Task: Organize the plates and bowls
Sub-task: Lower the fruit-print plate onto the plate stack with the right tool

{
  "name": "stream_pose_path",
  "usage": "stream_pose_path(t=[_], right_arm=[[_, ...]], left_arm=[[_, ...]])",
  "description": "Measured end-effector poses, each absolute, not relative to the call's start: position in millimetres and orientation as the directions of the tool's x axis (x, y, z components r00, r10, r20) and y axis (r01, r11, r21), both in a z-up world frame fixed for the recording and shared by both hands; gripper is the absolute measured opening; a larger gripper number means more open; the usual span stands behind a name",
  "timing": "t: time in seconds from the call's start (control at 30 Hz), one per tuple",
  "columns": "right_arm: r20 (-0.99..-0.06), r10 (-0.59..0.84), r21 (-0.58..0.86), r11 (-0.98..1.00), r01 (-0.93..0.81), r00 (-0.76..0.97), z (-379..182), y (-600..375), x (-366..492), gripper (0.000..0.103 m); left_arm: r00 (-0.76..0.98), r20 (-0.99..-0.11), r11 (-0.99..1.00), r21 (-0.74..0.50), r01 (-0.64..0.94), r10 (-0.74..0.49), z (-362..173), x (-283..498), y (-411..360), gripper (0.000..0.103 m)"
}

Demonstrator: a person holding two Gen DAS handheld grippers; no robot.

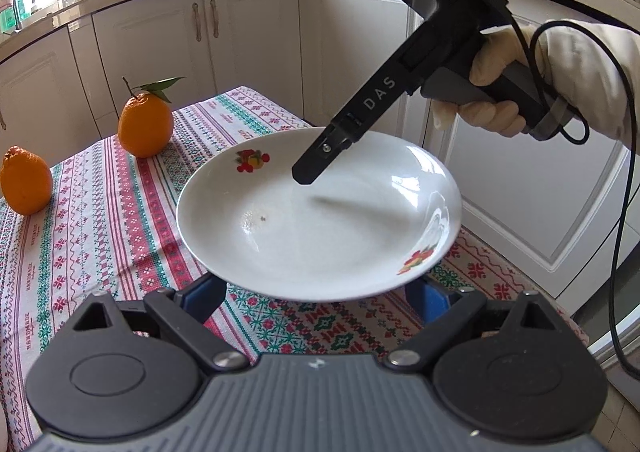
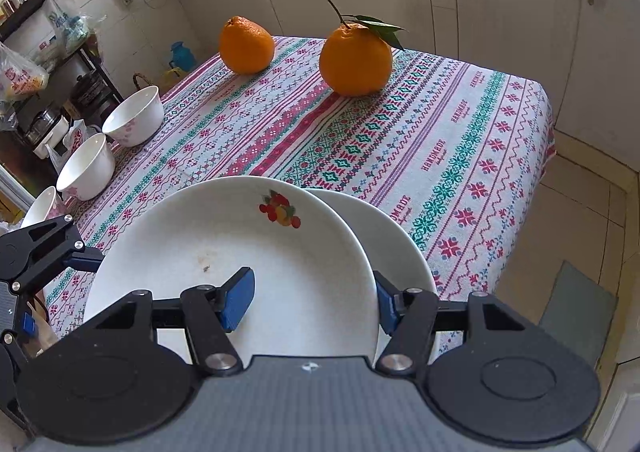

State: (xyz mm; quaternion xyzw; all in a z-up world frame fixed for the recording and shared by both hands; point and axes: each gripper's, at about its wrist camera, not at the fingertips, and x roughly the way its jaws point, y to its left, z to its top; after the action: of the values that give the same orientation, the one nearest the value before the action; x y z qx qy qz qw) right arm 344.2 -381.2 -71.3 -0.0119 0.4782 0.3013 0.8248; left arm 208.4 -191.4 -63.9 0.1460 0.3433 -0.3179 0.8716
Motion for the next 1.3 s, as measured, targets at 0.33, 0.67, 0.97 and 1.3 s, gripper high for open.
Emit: stream_pose_path(t=[0.33,0.67,0.97,1.3], right_arm=[[-0.807,0.457,0.255,0.841,-0.477,0.374,-73,-392,339,0.067],[-0.819,0.425,0.233,0.86,-0.454,0.385,-70,-397,330,0.067],[-0.822,0.402,0.216,0.875,-0.433,0.404,-62,-403,319,0.068],[-0.832,0.358,0.175,0.895,-0.411,0.425,-55,-403,309,0.07]], left_arm=[[0.545,-0.693,0.739,0.026,0.673,-0.472,-67,213,-195,0.096],[0.54,-0.681,0.729,0.012,0.684,-0.495,-68,212,-193,0.096],[0.552,-0.67,0.734,0.015,0.679,-0.497,-68,212,-192,0.095],[0.554,-0.658,0.732,0.006,0.682,-0.511,-66,209,-190,0.095]])
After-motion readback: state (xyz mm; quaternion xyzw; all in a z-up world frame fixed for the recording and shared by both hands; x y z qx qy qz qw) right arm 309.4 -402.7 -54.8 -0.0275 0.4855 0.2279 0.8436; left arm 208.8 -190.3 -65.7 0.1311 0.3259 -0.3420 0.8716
